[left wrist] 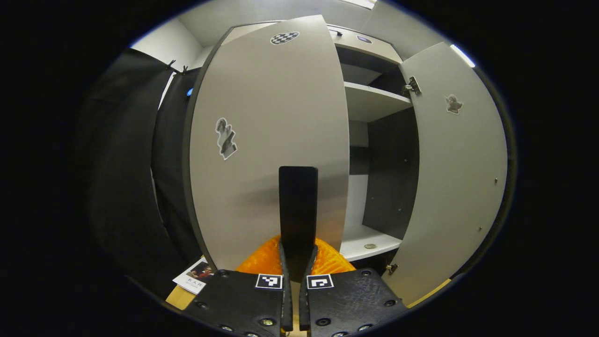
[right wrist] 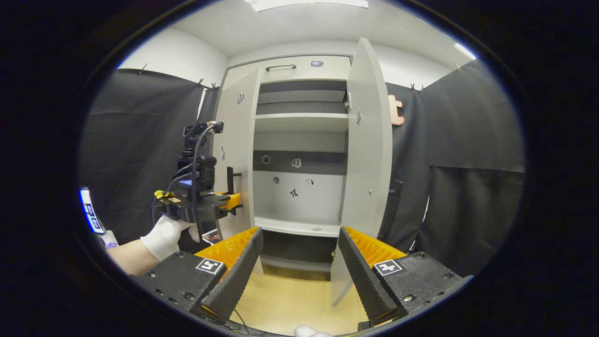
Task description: Open the right door of the double-door shoe cabinet with the right hand, and open the left door with the left hand.
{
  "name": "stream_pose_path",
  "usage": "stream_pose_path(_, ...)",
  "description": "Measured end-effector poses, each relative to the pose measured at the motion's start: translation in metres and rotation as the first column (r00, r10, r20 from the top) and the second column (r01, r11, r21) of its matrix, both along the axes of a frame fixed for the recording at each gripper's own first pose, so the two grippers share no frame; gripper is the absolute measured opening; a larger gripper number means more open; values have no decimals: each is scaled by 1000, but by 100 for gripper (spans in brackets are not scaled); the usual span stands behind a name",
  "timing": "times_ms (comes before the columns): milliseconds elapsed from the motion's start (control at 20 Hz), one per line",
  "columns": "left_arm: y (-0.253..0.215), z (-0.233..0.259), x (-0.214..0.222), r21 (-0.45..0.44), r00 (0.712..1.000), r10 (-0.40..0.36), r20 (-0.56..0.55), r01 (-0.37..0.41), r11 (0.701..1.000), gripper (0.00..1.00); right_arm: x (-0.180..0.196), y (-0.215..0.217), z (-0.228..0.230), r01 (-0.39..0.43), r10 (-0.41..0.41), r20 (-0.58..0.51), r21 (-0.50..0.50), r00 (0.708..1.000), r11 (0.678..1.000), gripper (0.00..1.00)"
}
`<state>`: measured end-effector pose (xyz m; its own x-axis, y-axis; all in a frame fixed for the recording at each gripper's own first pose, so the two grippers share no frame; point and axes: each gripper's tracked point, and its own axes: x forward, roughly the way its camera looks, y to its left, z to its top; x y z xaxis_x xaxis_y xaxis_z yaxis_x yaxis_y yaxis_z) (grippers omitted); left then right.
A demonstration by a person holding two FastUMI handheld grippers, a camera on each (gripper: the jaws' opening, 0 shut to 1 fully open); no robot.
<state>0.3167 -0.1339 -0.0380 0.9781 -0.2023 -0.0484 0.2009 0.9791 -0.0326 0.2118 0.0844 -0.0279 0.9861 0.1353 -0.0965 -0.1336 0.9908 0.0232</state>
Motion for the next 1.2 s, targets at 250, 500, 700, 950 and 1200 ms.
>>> stream_pose_path(250, 14, 1, -17, -2, 1000, 5, 7, -4, 1000, 5, -11, 15, 2, -9, 9, 8, 1, 1000, 1000, 100)
stream_pose_path(500, 38, 0, -32, 1, 999, 37, 12, -37, 999, 4, -17, 35, 0, -30, 30, 6, 1, 1000, 1000, 100)
stream_pose_path(700, 52, 0, -40, 1, 999, 40, 13, -40, 999, 0, -21, 51, 1, -51, 51, 9, 3, 999, 999, 100)
stream_pose_path(950, 70, -2, -46, 3, 998, 58, 18, -58, 998, 0, -24, 62, 4, -56, 56, 16, 1, 998, 998, 100)
stream_pose_path(1200, 96, -3, -51, 3, 997, 70, 28, -71, 998, 0, -27, 77, 2, -68, 68, 12, 1, 998, 998, 100)
